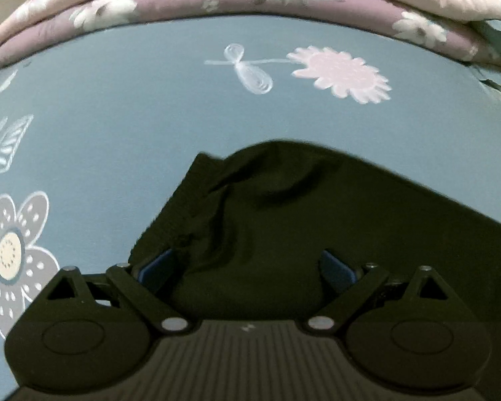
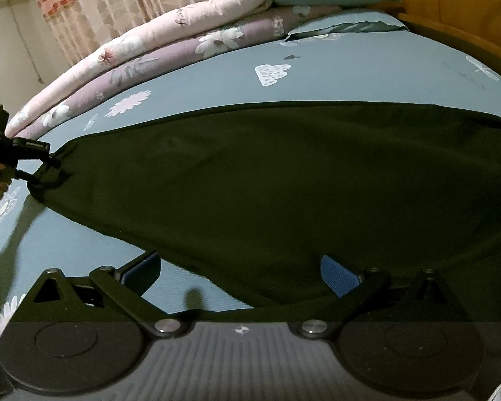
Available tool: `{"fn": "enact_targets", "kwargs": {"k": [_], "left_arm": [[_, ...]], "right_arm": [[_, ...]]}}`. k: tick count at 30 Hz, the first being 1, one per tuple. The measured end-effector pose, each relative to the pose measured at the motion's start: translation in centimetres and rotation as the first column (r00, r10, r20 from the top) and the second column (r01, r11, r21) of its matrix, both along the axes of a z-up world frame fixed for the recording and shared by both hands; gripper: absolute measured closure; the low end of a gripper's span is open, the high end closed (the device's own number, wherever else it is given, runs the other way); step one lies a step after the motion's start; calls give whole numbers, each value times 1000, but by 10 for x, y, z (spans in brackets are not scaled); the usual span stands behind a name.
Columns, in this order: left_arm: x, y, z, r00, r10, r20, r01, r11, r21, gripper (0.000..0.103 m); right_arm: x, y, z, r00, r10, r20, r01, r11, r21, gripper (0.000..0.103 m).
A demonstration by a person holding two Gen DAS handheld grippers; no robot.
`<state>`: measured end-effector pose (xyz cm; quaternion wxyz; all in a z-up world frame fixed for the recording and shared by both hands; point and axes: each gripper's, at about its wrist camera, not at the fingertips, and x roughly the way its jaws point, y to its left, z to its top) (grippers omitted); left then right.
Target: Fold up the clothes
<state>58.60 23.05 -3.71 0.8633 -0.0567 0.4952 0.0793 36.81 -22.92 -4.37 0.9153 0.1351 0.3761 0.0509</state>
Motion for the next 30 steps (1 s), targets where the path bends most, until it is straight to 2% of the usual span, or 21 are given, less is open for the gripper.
{"fn": "enact_targets", "kwargs": {"k": [2, 5, 7, 9, 12, 14, 16, 21, 23, 26, 30], "left_arm": [[-1, -7, 9, 999, -34, 18, 34, 999, -41, 9], [-4, -19, 8, 997, -81, -15, 79, 991, -110, 9], [-4, -26, 0, 993, -109, -37, 104, 988, -118, 9], [-1, -26, -12, 993, -79, -92, 71, 994, -87, 9], [-4, -28, -9, 993, -72, -91, 67, 996, -66, 9], [-12, -34, 9, 993, -108, -55, 103, 991, -84, 9], [-21, -42, 30, 989, -144, -30, 142, 988, -58, 9], [-57, -62, 112, 964, -259, 68, 260, 965, -14, 9], [-81, -67, 142, 946, -303, 111, 305, 952, 5, 9], [-121, -71, 176, 918, -367, 151, 372, 928, -7, 8], [-164, -73, 190, 886, -435, 159, 442, 897, -10, 8]], "right_arm": [[0, -1, 0, 1000, -3, 0, 3, 1000, 6, 0], [0, 0, -1, 1000, 2, 0, -2, 1000, 4, 0], [0, 0, -1, 1000, 1, 0, -1, 1000, 1, 0], [0, 1, -1, 1000, 3, 0, -3, 1000, -1, 0], [0, 0, 2, 1000, 9, 5, -9, 1000, 7, 0], [-1, -1, 6, 1000, 11, 15, -11, 1000, 12, 0], [-3, 0, 13, 999, 13, 30, -13, 1000, 3, 0], [-23, 7, 45, 997, 33, 71, -29, 999, -46, 0], [-38, 12, 54, 998, 42, 47, -39, 998, -58, 0], [-63, 21, 61, 998, 56, -6, -57, 993, -100, 0], [-93, 33, 62, 994, 69, -89, -83, 982, -169, 0]]}}
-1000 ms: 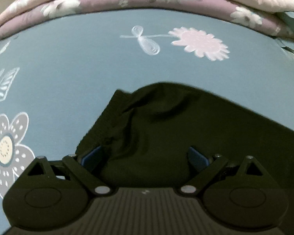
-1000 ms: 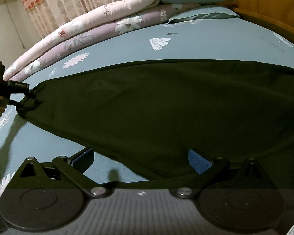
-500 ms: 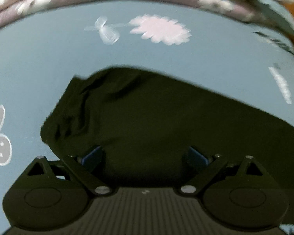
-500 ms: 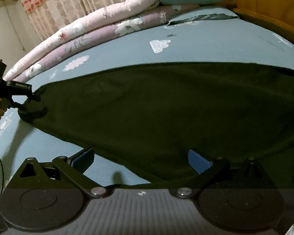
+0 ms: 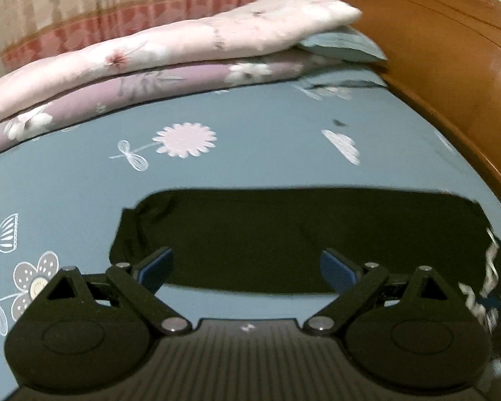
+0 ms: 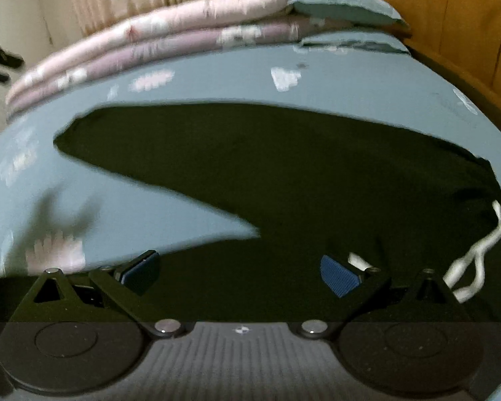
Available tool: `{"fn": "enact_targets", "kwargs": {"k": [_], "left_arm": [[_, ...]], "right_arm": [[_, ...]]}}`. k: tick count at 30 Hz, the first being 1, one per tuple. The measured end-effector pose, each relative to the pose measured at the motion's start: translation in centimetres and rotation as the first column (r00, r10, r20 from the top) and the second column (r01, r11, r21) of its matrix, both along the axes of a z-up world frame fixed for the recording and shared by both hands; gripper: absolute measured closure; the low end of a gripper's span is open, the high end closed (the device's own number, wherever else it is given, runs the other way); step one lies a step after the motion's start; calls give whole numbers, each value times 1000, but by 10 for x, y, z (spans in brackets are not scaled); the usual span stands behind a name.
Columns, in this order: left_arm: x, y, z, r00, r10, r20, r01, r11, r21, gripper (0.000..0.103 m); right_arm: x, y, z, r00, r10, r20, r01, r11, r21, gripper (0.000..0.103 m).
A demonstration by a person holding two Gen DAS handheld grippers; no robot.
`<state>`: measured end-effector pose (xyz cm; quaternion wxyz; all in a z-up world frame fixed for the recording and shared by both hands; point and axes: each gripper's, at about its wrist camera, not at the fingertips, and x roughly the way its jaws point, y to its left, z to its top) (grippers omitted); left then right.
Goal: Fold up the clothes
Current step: 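Lay the shorts flat and press them down with both open grippers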
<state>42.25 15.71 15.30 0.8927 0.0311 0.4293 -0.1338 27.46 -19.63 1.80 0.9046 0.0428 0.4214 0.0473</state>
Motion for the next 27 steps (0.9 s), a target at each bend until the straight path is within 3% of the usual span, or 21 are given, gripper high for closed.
{"fn": "enact_targets", "kwargs": {"k": [3, 9, 12, 15, 19, 27], "left_arm": [[-42, 4, -8, 998, -66, -18, 65, 998, -15, 8], [-112, 9, -65, 983, -131, -130, 131, 991, -7, 8], [-143, 16, -88, 972, -148, -182, 154, 988, 22, 8], [-167, 25, -99, 966, -128, -225, 139, 990, 31, 8], [-195, 46, -109, 959, -104, -265, 96, 995, -43, 8], [-217, 58, -165, 939, -44, -340, 10, 995, -102, 8]], "right_arm": [[-13, 8, -18, 997, -11, -74, 9, 999, -34, 0], [-16, 26, -57, 976, -28, -216, 19, 999, -46, 0], [-19, 33, -66, 974, -29, -227, 11, 997, -78, 0], [-25, 37, -66, 973, -32, -228, 13, 996, -86, 0], [-22, 37, -64, 970, -35, -240, 14, 996, -86, 0], [-22, 38, -61, 966, -37, -255, 12, 995, -98, 0]]}}
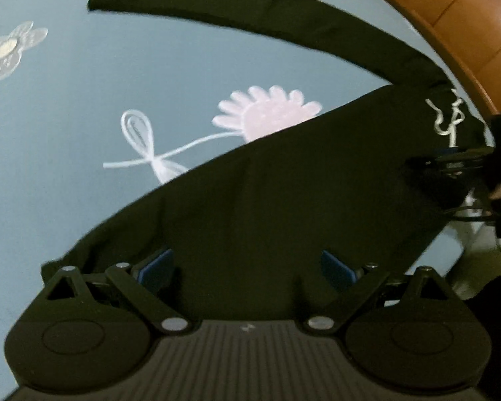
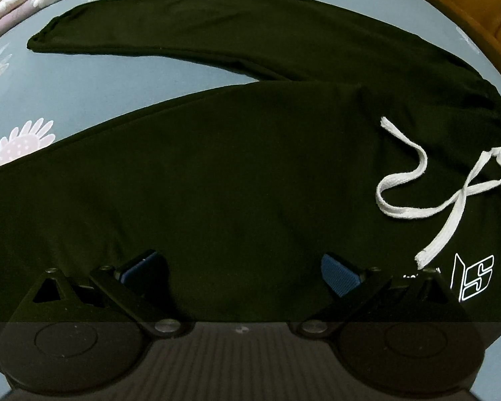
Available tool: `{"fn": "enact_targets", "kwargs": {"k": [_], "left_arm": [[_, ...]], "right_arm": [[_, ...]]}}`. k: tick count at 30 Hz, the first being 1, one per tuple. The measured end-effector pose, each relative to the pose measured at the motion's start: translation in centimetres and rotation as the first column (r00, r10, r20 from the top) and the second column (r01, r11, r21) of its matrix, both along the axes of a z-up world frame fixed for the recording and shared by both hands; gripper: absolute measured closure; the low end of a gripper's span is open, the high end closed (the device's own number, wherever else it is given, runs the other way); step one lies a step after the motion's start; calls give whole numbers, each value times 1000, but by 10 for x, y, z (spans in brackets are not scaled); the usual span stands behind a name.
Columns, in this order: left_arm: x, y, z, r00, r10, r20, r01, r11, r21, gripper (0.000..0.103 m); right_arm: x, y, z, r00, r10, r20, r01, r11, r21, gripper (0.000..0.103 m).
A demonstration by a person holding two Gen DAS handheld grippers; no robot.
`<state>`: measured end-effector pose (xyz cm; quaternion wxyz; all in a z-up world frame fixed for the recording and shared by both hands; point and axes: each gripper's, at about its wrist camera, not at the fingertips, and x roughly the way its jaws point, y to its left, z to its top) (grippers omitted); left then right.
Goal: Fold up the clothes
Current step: 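Lay the shorts flat and press them down with both open grippers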
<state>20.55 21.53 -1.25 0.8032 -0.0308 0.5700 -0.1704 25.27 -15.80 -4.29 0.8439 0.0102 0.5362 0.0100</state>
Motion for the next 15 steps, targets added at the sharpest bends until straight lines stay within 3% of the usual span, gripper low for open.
{"fn": "enact_targets", "kwargs": {"k": [4, 8, 12, 15], "left_arm": [[1, 13, -22, 997, 64, -32, -64, 998, 0, 8], [-6, 24, -28, 993, 112, -46, -109, 992, 66, 9], [-28, 17, -7, 1000, 31, 1, -31, 999, -39, 9], [-44, 6, -11, 999, -6, -47, 2, 996, -86, 9]], "right_arm": [[4, 0, 1, 1000, -3, -18, 3, 1000, -3, 0], [6, 0, 2, 999, -5, -37, 5, 1000, -4, 0], [10, 0, 5, 998, -7, -56, 7, 1000, -9, 0], [11, -2, 5, 998, -7, -62, 7, 1000, -7, 0]]}}
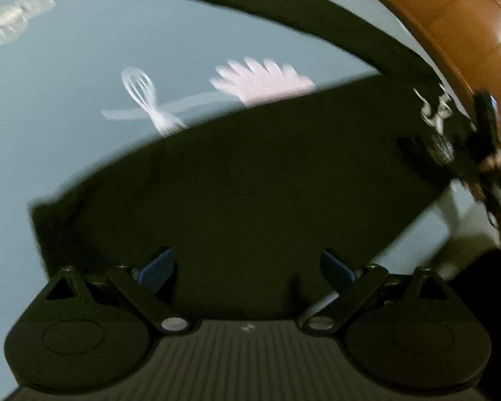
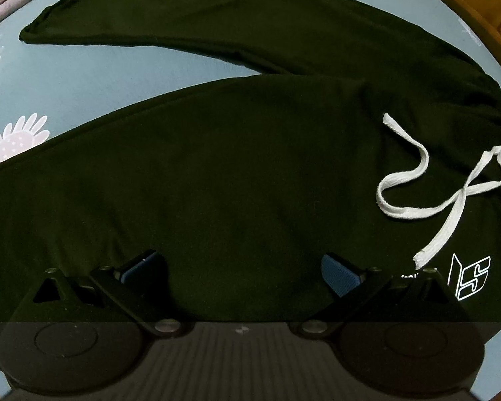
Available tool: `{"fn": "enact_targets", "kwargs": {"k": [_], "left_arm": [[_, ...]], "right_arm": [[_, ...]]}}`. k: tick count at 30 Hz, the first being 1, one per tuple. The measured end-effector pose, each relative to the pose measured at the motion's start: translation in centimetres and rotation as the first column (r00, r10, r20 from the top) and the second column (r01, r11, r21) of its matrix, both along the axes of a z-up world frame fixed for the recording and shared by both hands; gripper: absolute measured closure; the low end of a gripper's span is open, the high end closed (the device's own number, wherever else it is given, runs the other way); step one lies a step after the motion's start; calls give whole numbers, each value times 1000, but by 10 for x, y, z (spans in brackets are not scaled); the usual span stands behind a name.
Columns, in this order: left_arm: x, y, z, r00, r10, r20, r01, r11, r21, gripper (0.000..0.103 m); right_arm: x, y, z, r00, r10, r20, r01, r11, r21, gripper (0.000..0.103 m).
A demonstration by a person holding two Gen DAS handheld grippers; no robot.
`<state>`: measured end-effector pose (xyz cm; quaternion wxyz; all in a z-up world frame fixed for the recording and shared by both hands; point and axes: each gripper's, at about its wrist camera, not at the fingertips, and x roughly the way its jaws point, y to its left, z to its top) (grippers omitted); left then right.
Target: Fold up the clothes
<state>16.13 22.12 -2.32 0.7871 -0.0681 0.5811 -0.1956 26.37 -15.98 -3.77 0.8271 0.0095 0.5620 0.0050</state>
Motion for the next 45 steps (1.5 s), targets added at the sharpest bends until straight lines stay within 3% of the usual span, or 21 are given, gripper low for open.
{"fn": "enact_targets", "kwargs": {"k": [2, 4, 8, 10, 14, 20, 22, 25, 27, 30, 34, 39, 45], "left_arm": [[-8, -2, -12, 998, 3, -60, -4, 1000, -27, 9], [-15, 4, -27, 994, 24, -110, -23, 1000, 12, 9], [-19, 7, -27, 993, 48, -112, -44, 998, 38, 9], [-12, 4, -17, 998, 47, -46, -44, 997, 63, 9], [5, -1, -9, 998, 35, 46, -36, 999, 23, 9], [28, -10, -35, 998, 47, 43, -51, 994, 98, 9], [33, -9, -38, 998, 42, 37, -45, 994, 97, 3], [36, -14, -35, 999, 18, 32, -22, 992, 125, 3], [38, -20, -28, 998, -3, 63, -5, 993, 118, 3], [42, -27, -22, 997, -11, 82, 3, 995, 100, 3], [49, -33, -27, 998, -11, 64, 6, 997, 76, 3], [50, -27, -28, 999, 20, 45, -23, 997, 67, 3], [65, -42, -11, 994, -20, 111, 13, 998, 59, 3]], "right_arm": [[-1, 0, 0, 1000, -1, 1, 1, 1000, 2, 0], [-2, 1, 0, 1000, -2, 4, 2, 1000, 3, 0], [-2, 0, -1, 1000, -2, 4, 2, 1000, 4, 0], [-2, 1, 0, 1000, -3, -1, 3, 1000, 2, 0], [4, 5, 0, 1000, -11, -10, 11, 1000, -10, 0], [-15, -5, 11, 998, -21, 59, 23, 999, -30, 0], [-19, -13, 9, 997, -47, 54, 49, 998, -34, 0], [-23, -27, 2, 992, -121, 31, 123, 992, -36, 0], [-24, -31, 7, 988, -143, 64, 145, 989, -16, 0], [-21, -23, 15, 990, -83, 112, 85, 996, -13, 0], [-11, -7, 2, 997, -5, 82, 7, 1000, -26, 0], [-12, -23, 2, 994, -59, 95, 59, 998, 9, 0], [-9, -40, 27, 971, -115, 208, 106, 993, 54, 0]]}}
